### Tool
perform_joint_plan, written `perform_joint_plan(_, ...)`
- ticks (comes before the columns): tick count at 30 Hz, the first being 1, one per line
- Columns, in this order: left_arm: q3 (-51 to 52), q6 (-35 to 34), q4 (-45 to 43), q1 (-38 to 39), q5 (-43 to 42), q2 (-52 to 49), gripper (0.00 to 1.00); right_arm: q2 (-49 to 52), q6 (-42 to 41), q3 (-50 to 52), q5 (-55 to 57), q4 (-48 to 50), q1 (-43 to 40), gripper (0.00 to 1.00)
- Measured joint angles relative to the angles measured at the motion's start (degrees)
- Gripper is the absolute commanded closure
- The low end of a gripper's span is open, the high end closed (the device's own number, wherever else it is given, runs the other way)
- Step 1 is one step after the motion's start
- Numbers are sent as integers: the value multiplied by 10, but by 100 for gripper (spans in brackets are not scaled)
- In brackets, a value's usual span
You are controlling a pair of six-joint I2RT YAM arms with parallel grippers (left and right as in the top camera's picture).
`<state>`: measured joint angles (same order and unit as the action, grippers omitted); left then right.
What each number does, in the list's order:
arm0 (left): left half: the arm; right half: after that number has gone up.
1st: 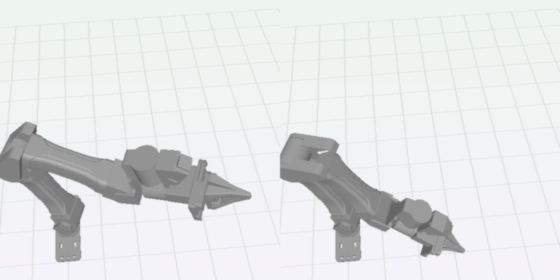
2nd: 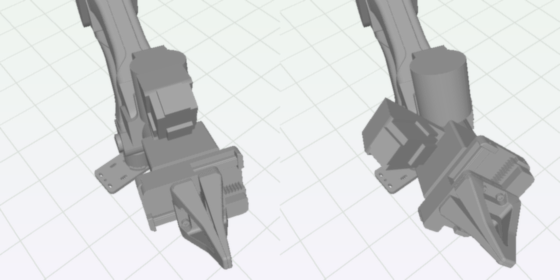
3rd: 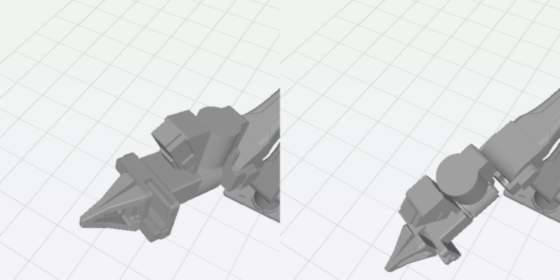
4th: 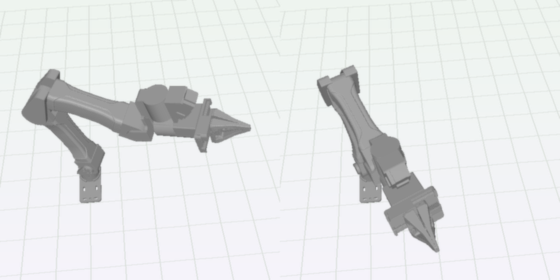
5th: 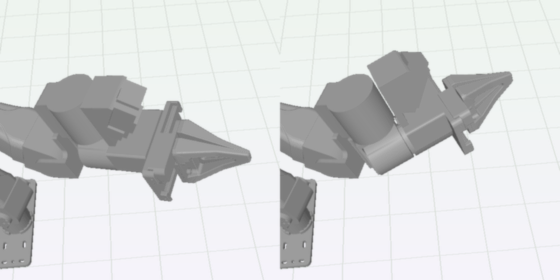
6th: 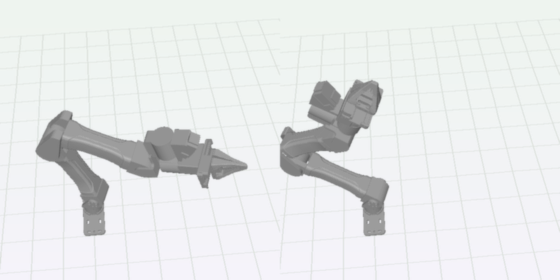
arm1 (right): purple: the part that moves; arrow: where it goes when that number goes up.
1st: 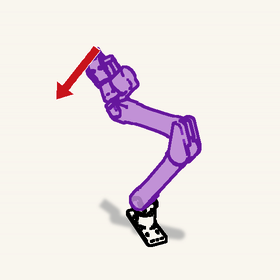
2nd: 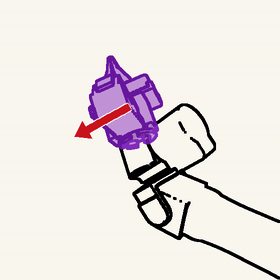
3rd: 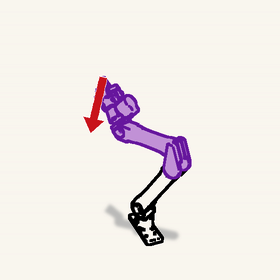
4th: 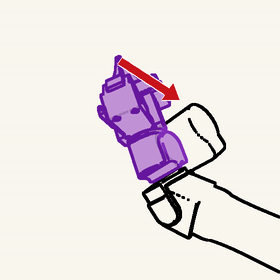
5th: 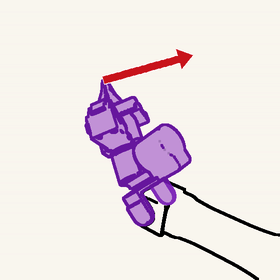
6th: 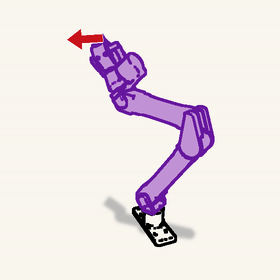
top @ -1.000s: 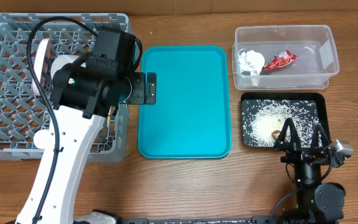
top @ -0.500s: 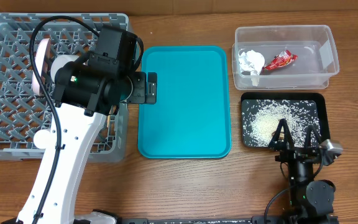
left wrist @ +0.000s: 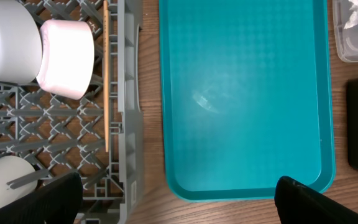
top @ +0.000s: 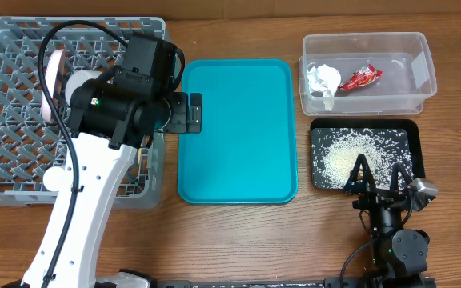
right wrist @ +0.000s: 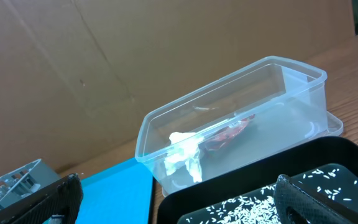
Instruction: Sort waste into correct bins and load items into the dishwasher
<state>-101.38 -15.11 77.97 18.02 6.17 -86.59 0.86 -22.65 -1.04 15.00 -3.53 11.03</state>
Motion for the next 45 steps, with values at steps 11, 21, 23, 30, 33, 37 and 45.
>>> perform_joint_plan(11, 48, 0, -1, -3, 119, 70, 0, 0, 0, 0, 0, 0, 0, 0)
perform_joint_plan(21, 241, 22, -246, -97, 122, 317, 0, 0, 0, 0, 0, -1, 0, 0)
perform_joint_plan(23, 300, 50, -326, -118, 90, 373, 0, 0, 0, 0, 0, -1, 0, 0)
perform_joint_plan(30, 495, 130, -520, -141, 26, 544, 0, 0, 0, 0, 0, -1, 0, 0)
perform_joint_plan(33, 586, 143, -572, -148, 15, 615, 0, 0, 0, 0, 0, -2, 0, 0)
perform_joint_plan(37, 694, 143, -639, -168, -1, 701, 0, 0, 0, 0, 0, -1, 0, 0)
perform_joint_plan(45, 843, 143, -719, -181, -15, 830, 0, 0, 0, 0, 0, -1, 0, 0)
